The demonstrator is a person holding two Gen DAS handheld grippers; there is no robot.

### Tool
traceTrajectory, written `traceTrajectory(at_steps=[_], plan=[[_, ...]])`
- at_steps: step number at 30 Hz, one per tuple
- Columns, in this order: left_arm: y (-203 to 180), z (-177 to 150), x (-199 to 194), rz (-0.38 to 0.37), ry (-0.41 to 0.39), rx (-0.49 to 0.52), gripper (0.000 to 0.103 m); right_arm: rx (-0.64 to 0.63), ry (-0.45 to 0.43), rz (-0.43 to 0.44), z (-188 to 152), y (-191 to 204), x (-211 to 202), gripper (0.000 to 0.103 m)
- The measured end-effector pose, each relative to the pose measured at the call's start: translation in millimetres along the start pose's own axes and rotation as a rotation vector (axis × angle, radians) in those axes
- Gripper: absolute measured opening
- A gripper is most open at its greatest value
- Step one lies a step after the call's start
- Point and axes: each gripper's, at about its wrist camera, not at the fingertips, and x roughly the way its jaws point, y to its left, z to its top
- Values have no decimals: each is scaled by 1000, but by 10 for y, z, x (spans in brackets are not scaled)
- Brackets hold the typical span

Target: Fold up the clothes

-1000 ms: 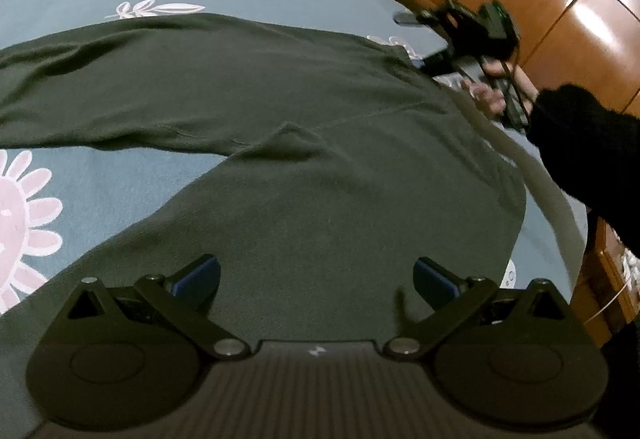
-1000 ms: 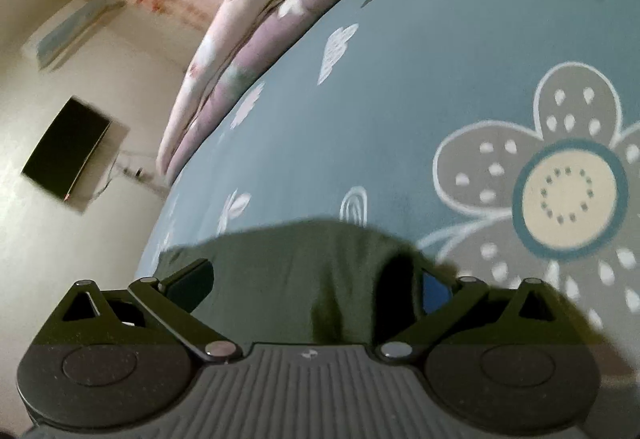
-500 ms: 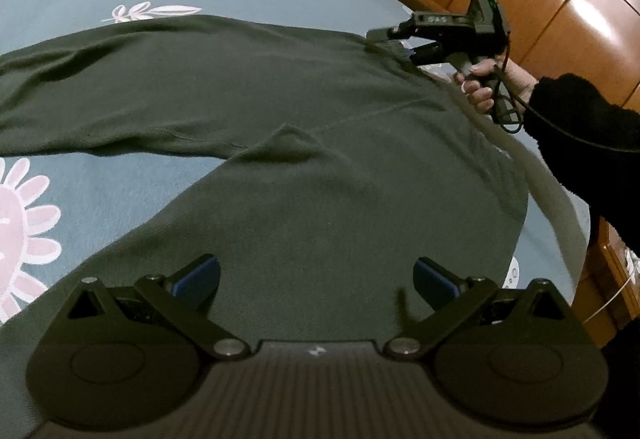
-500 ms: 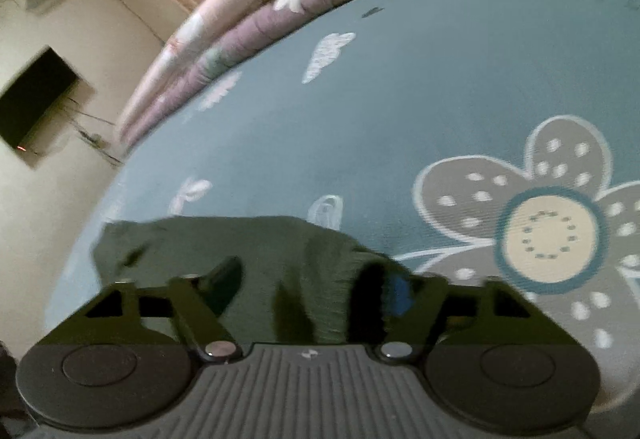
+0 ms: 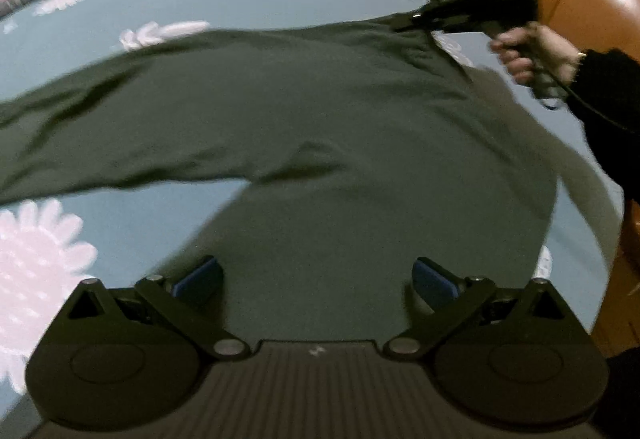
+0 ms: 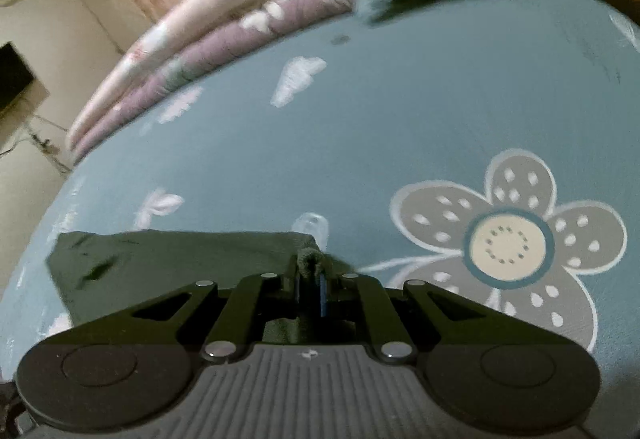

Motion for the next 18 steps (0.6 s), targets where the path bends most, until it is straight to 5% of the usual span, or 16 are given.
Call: traceTrajectory(at_steps=[6, 18], plan=[[13, 192, -65, 56, -44, 49, 100, -137, -10, 54, -11, 471, -301, 10], [20, 810, 192, 226, -81, 327, 100, -262, -22, 179, -320, 939, -799, 10]])
